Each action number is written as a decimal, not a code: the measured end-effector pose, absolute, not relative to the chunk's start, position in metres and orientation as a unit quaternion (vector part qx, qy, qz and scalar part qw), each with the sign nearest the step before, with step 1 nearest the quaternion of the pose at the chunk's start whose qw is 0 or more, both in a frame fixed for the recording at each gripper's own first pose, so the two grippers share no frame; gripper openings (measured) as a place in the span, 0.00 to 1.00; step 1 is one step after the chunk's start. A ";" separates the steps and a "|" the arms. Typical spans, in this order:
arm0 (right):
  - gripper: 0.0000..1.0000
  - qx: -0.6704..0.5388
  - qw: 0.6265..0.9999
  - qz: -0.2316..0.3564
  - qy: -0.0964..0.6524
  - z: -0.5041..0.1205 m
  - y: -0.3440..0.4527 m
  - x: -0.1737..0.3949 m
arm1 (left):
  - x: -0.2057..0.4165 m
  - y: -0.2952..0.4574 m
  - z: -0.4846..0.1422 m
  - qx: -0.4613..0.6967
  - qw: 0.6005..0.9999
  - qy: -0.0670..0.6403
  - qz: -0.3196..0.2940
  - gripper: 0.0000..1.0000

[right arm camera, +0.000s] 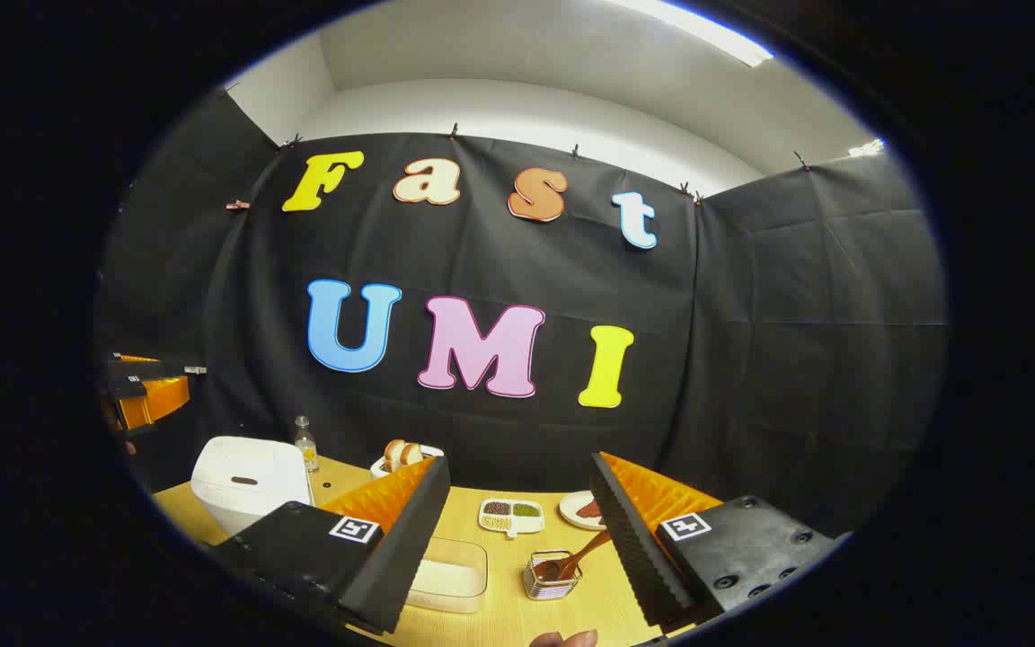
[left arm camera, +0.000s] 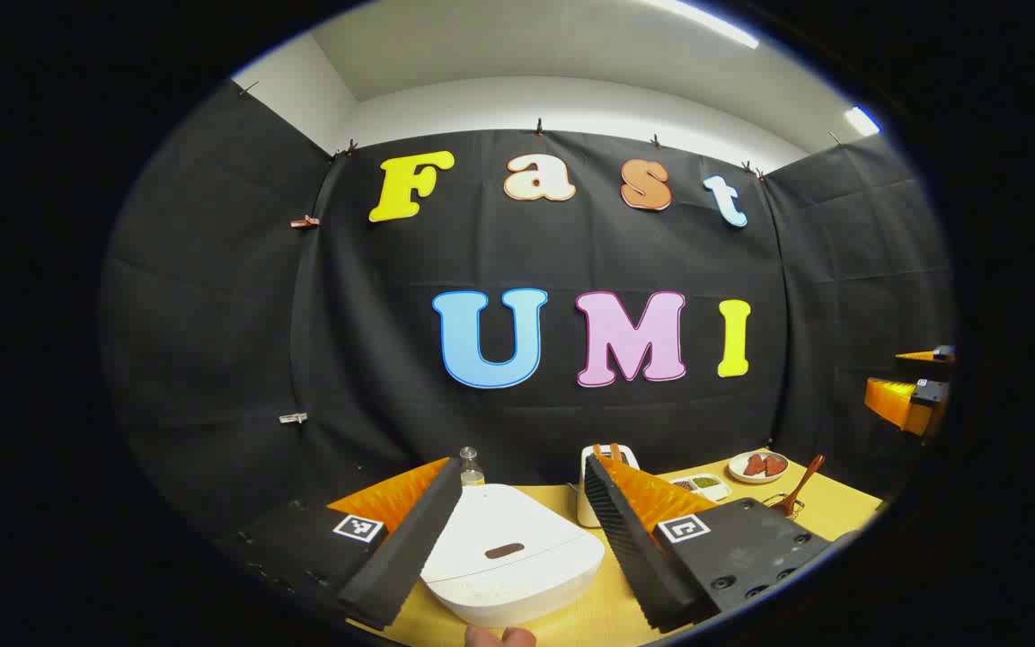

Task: Close the left gripper, press the button to open the rice cooker; take a wooden spoon from the chopstick holder with the right hand, scoop a spoonful of rice and pour it into the rice cooker, then put the wooden spoon back into the chopstick holder.

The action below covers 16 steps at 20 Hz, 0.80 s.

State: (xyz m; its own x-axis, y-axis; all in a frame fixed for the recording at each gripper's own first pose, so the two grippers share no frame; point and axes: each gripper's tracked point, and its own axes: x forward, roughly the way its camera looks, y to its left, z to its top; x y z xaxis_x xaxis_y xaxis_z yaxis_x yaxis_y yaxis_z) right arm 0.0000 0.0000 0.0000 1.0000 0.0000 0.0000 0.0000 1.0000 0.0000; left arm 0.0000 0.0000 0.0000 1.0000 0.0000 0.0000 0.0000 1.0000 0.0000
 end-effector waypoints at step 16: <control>0.97 0.003 1.000 -0.009 -0.002 -0.003 -0.002 -0.016 | -0.014 0.002 -0.006 0.007 1.000 0.003 0.001 0.95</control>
